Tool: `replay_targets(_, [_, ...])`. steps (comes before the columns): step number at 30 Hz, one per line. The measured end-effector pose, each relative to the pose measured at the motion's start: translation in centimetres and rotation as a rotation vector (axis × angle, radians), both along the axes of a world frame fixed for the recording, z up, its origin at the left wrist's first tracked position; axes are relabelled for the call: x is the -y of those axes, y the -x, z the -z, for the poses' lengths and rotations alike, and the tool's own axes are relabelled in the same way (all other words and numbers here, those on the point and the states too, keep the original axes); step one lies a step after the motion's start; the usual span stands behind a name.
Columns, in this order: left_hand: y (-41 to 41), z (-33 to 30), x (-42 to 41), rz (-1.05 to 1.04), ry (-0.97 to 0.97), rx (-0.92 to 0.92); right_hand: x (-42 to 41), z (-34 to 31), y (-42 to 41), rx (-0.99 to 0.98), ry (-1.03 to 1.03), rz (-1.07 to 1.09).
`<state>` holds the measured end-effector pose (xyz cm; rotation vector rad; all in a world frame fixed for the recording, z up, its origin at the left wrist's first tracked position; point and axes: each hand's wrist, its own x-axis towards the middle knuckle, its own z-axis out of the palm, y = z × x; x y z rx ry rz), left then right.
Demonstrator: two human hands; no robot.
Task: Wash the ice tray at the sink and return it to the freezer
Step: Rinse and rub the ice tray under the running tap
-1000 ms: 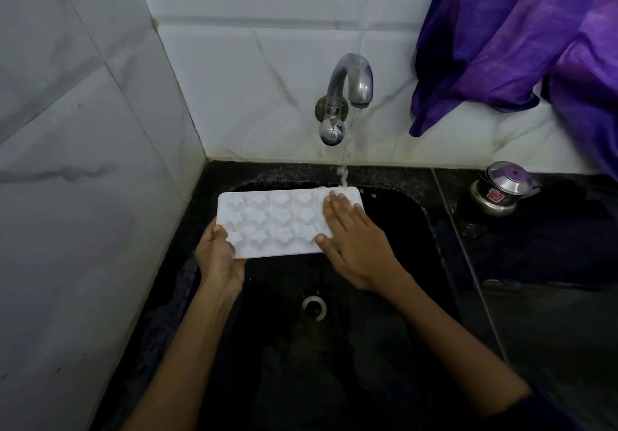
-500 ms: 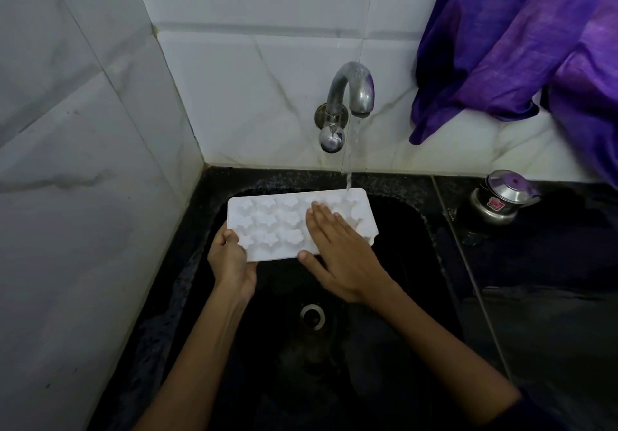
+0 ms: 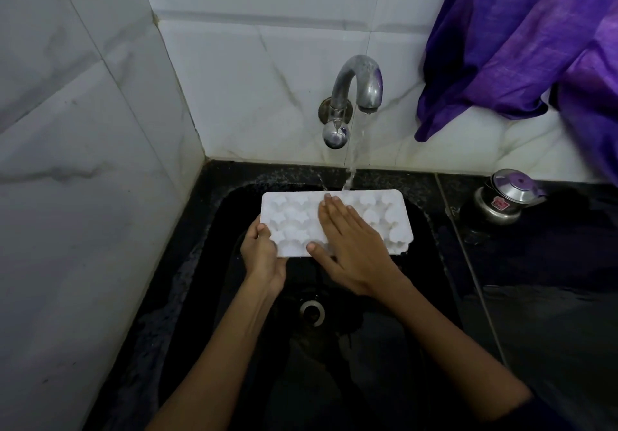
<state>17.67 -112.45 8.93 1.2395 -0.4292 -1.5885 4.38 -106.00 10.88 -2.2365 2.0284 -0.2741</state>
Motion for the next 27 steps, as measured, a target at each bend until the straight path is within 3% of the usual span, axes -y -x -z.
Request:
replay_targets(7, [0.7,0.2,0.0,0.030,-0.003,-0.015,0.9,-0.1,3.0,0.008,-0.053,0.218])
replay_targets(15, [2.5,0.8,0.4,0.079,-0.014,-0.056,0.9,0.1,0.6,-0.059,0.000,-0.010])
replay_targets(23, [2.8,1.5,0.2,0.101,-0.022,-0.075,1.3,0.1,3.0,-0.063,-0.003,0.152])
replay_targets(27, [3.9,1.4,-0.4,0.130,-0.020,-0.076,2.4,0.4,1.0,-0.073,0.015,0.044])
